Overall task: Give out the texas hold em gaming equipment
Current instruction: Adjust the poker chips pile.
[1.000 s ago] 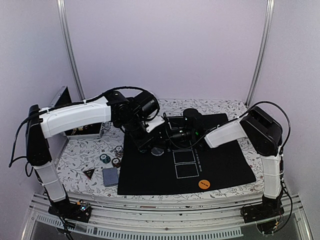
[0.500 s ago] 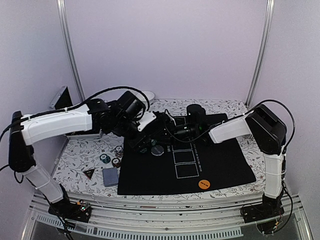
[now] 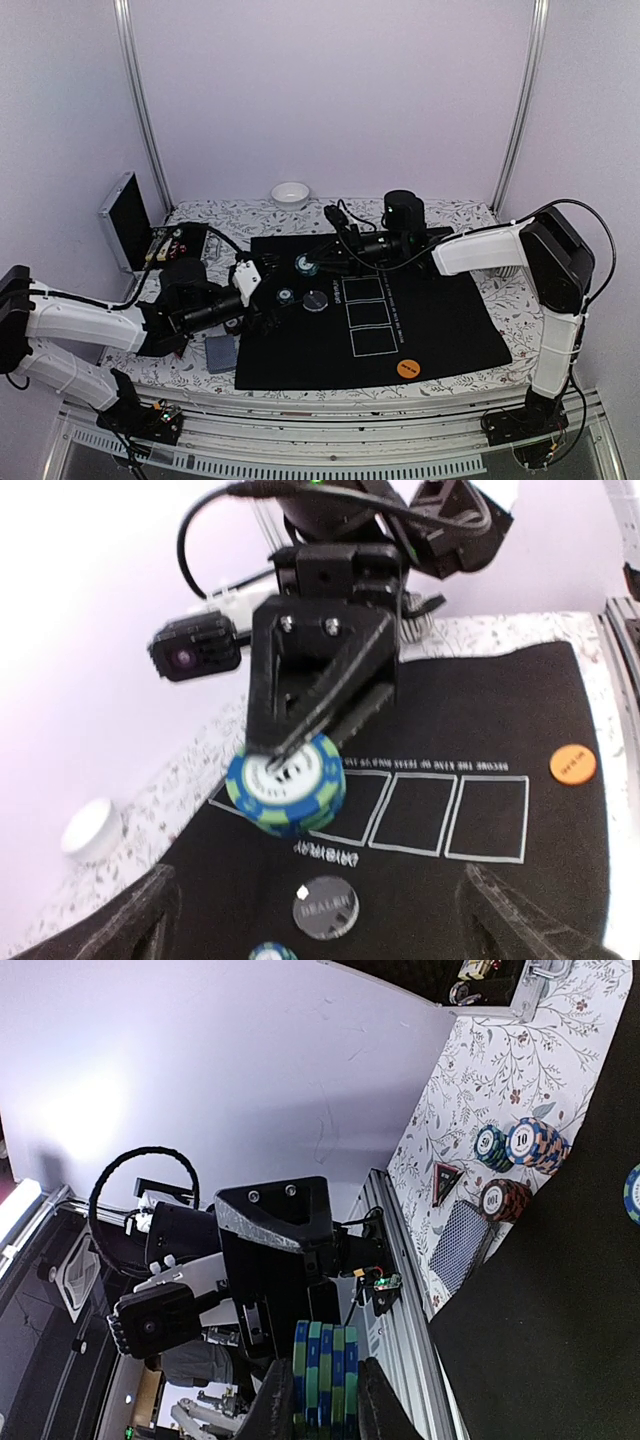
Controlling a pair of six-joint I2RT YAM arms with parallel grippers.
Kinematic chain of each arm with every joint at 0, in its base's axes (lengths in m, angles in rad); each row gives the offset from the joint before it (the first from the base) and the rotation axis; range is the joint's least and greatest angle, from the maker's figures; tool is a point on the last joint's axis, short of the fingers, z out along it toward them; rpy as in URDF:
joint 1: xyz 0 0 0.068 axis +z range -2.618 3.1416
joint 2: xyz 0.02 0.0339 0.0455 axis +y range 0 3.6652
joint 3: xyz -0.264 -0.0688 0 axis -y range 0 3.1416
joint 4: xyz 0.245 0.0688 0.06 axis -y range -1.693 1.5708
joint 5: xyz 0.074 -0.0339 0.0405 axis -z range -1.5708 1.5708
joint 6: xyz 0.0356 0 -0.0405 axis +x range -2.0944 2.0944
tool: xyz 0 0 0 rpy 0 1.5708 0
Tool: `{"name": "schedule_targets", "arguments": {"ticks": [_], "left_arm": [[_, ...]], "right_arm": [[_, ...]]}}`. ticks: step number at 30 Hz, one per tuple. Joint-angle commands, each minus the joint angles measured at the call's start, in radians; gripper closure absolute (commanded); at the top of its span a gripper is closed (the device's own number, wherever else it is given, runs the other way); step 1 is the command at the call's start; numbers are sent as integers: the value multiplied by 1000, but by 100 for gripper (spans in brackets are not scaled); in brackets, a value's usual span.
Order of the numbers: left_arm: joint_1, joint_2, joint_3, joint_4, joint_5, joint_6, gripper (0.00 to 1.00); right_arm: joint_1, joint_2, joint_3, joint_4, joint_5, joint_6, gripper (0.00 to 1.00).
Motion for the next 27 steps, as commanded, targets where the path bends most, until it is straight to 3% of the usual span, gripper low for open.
{"name": "schedule_targets", "arguments": {"ticks": [1, 2, 5, 11, 16, 22, 27], "left_arm": [[6, 109, -19, 441, 9, 77, 2], [6, 142, -15, 486, 3, 81, 4], [8, 229, 70, 427, 50, 79, 24], [13, 279, 101, 389, 116, 51, 38], [20, 297, 138, 333, 104, 41, 45], [28, 315, 144, 306, 96, 42, 41], [30, 312, 148, 293, 92, 49, 59]], "right_arm": [[3, -56, 14, -28, -3, -29, 98], [3, -59, 14, -36, -2, -33, 98], [4, -65, 15, -48, 1, -38, 98], [5, -83, 8, -64, 16, -54, 98], [12, -80, 15, -65, 11, -52, 98], [13, -86, 18, -65, 13, -52, 98], [15, -88, 15, -65, 16, -54, 98]]}}
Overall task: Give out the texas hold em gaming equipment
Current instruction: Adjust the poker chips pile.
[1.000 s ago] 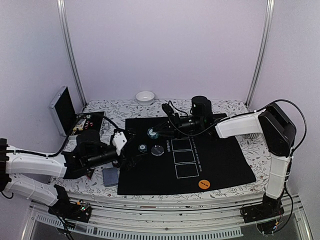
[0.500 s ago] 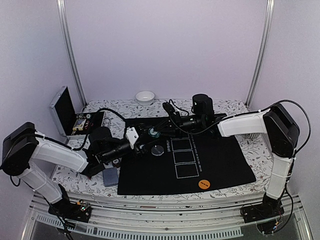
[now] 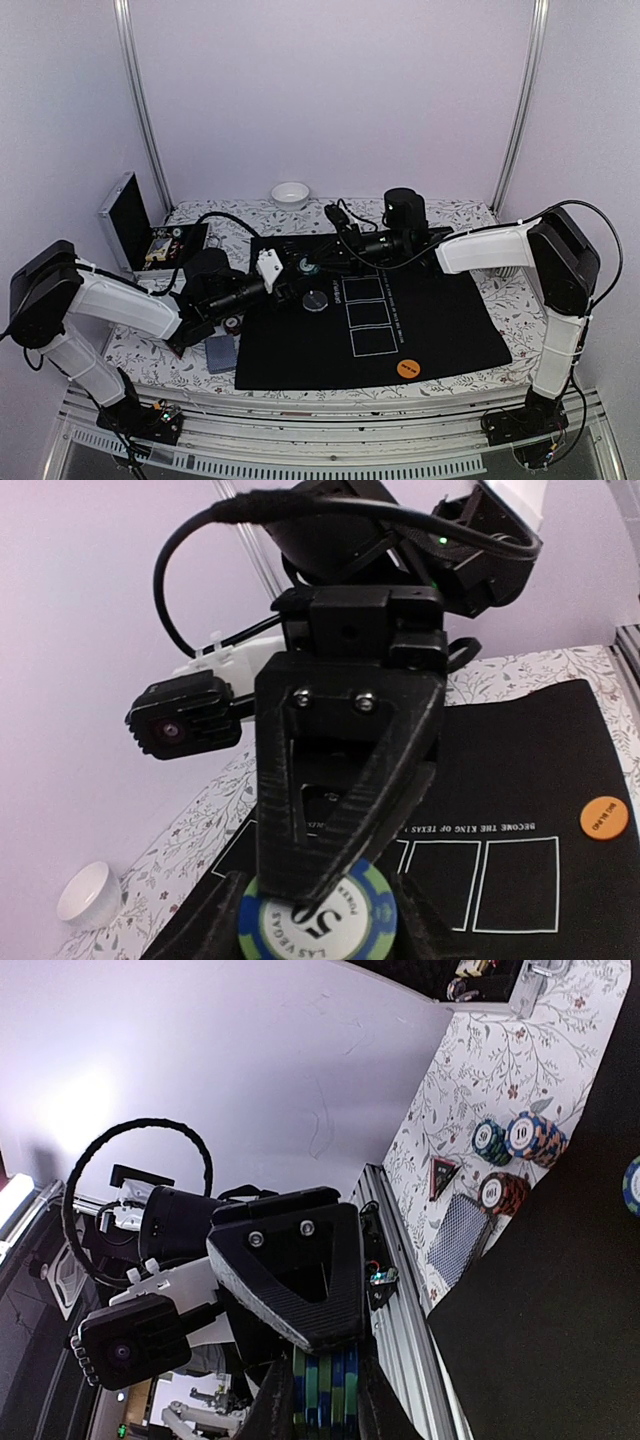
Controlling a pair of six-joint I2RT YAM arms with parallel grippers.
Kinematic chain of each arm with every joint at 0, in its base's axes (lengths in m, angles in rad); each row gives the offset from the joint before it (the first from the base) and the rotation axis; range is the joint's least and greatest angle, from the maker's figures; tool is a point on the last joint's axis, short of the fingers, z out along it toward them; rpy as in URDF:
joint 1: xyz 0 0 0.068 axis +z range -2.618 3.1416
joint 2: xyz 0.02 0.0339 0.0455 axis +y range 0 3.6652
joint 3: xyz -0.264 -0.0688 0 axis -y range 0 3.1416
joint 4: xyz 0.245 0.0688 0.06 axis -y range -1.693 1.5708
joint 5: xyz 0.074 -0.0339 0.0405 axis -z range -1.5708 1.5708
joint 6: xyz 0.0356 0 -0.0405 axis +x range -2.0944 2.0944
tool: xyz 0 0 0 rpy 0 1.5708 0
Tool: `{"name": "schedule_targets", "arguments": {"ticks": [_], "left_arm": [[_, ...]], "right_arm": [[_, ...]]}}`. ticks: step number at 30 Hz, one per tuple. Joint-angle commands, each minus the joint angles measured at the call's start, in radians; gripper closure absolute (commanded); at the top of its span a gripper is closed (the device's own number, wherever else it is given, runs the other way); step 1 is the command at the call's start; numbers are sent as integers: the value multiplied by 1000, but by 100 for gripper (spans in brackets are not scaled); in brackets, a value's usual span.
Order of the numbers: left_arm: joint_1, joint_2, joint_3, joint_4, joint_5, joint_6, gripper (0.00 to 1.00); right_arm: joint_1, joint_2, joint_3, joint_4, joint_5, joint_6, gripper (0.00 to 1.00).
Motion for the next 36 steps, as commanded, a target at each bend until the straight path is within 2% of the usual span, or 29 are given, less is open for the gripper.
{"name": "schedule_targets", "arguments": {"ticks": [1, 7, 8, 14, 17, 21, 25, 29, 36], "left_arm": [[8, 6, 19, -23, 2, 7, 63], [9, -14, 24, -54, 14, 2, 100], [9, -16, 29, -68, 7, 1, 100], [8, -35, 68, -186, -23, -34, 100], [8, -48, 73, -222, -26, -39, 100], [7, -57, 81, -232, -43, -39, 100], [3, -62, 85, -230, -32, -38, 100], [3, -59, 86, -221, -41, -29, 100], [3, -53, 91, -216, -43, -22, 100]], "right_arm": [[8, -51, 16, 16, 9, -11, 98], [8, -51, 14, -5, 24, -20, 97], [8, -53, 19, -42, 37, -38, 94], [7, -80, 65, -286, 126, -198, 50], [4, -90, 87, -385, 177, -266, 43], [5, -71, 146, -543, 247, -365, 42], [6, -43, 165, -550, 183, -388, 42], [7, -25, 172, -542, 146, -385, 56], [9, -17, 168, -513, 110, -373, 58]]}}
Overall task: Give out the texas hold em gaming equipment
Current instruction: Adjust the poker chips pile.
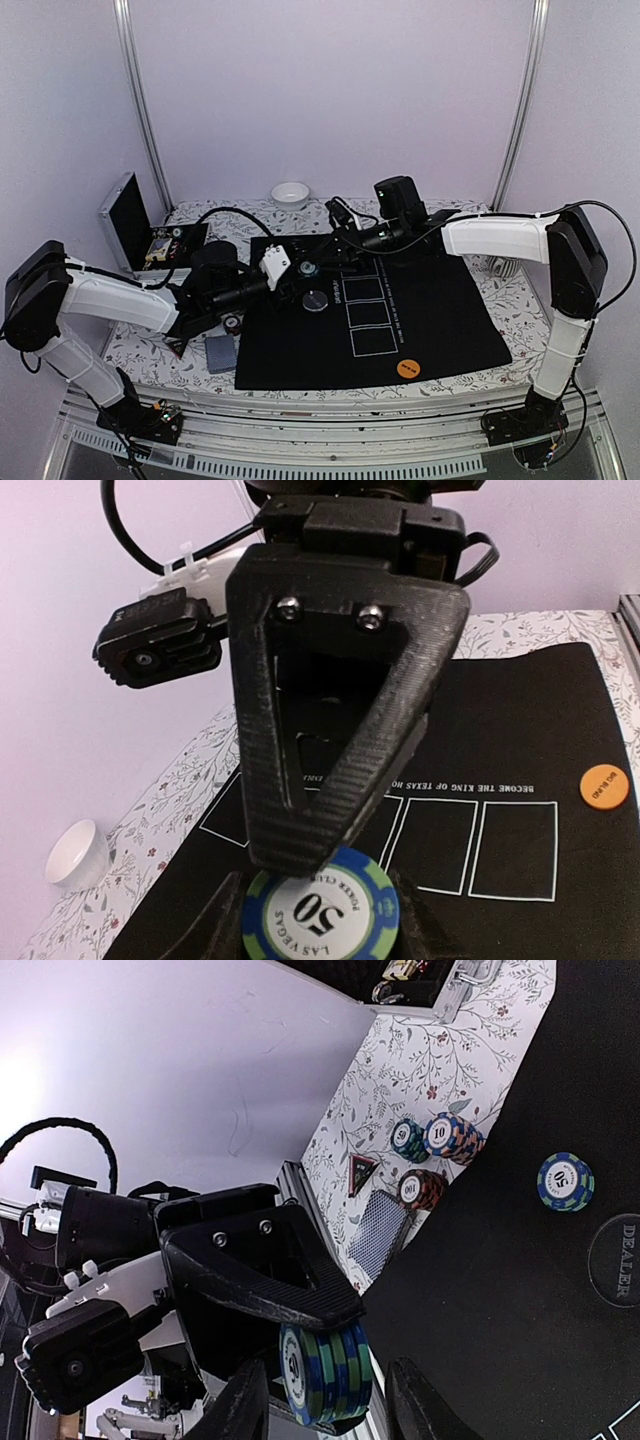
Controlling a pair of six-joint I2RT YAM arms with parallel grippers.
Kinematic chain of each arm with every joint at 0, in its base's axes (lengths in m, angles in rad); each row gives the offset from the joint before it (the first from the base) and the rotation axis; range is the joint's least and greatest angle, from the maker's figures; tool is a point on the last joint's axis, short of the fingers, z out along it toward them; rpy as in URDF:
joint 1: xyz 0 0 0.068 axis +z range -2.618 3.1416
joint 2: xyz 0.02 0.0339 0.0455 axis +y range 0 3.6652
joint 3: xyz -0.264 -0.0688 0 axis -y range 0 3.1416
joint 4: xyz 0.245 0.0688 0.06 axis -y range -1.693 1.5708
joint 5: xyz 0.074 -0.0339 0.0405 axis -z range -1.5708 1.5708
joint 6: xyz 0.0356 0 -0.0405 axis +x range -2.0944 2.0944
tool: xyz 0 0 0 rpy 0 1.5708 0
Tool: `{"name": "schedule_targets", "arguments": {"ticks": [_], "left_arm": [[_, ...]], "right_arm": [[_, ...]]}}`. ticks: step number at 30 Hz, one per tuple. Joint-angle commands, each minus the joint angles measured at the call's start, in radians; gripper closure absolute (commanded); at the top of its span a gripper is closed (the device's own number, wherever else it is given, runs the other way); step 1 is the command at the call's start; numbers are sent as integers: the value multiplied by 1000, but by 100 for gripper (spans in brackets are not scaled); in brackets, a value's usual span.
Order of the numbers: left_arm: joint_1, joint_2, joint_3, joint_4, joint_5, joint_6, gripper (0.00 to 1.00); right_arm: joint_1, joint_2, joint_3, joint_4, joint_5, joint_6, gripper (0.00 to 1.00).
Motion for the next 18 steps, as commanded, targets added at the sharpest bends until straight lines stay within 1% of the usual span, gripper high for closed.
{"name": "schedule_targets", "arguments": {"ticks": [1, 5, 7, 10, 18], "left_arm": [[1, -17, 31, 23, -6, 6, 100], [-1, -19, 36, 9, -2, 7, 100], [-2, -23, 35, 4, 3, 8, 100], [-2, -30, 24, 17, 8, 9, 100], [-5, -26, 27, 37, -1, 27, 100]], "right_arm": [[7, 33, 23, 8, -34, -8, 58], [7, 34, 23, 1, -15, -8, 59], [7, 29, 24, -11, 8, -17, 62], [8, 40, 28, -14, 0, -22, 67], [6, 46, 41, -15, -21, -17, 68]]}}
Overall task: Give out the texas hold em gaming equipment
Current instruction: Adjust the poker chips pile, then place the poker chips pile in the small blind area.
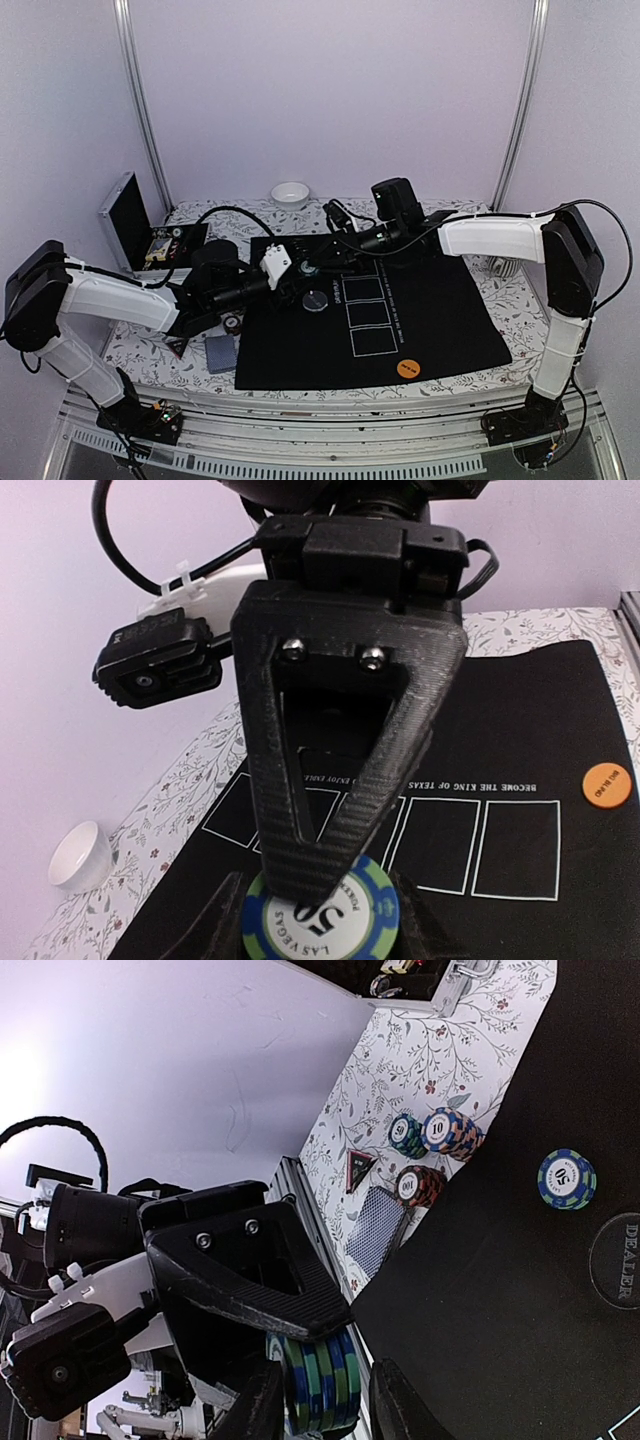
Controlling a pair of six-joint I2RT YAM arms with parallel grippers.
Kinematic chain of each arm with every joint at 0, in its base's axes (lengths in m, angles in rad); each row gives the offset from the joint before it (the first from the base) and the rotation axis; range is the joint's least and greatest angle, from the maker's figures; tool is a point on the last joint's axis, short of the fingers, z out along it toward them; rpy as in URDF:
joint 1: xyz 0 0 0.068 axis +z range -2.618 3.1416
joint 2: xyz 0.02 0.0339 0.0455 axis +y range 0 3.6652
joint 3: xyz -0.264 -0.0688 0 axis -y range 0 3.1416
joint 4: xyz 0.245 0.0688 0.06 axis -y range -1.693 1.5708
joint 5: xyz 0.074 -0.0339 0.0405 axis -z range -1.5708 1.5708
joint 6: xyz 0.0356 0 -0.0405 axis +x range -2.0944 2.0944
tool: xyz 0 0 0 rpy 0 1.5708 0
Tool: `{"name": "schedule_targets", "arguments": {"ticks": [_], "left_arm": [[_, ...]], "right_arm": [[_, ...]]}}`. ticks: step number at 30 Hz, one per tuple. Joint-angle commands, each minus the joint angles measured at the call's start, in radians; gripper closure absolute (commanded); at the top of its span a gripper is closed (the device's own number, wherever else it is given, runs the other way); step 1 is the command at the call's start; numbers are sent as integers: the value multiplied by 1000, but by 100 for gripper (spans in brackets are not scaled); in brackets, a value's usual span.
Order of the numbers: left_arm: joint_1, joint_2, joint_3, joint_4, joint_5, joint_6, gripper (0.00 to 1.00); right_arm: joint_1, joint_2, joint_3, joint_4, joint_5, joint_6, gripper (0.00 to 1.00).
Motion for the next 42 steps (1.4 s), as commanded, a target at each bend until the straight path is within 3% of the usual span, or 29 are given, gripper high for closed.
{"name": "schedule_targets", "arguments": {"ticks": [1, 6, 11, 16, 19, 20, 23, 32, 42], "left_arm": [[-4, -25, 17, 53, 1, 19, 100], [-6, -24, 18, 50, 0, 23, 100], [-5, -19, 20, 49, -8, 30, 100], [-5, -25, 20, 40, -6, 28, 97], [-6, -24, 21, 29, -20, 20, 37], [-6, -24, 21, 27, -30, 11, 21], [-6, -32, 21, -2, -61, -13, 2], [-3, -113, 17, -157, -131, -97, 2], [2, -174, 12, -258, -173, -131, 2]], "right_arm": [[3, 27, 31, -7, -11, -8, 69], [3, 27, 35, -7, -25, -6, 79], [3, 32, 39, -4, -41, -9, 96], [-20, 12, 21, -3, -30, -13, 98], [-41, -4, 10, -4, -19, -16, 98], [-53, -9, 8, -4, -19, -18, 98], [-111, -24, -6, -3, -18, -29, 98], [-464, 29, -50, -24, 72, -79, 98], [-585, 230, 105, -108, 195, -122, 98]]}}
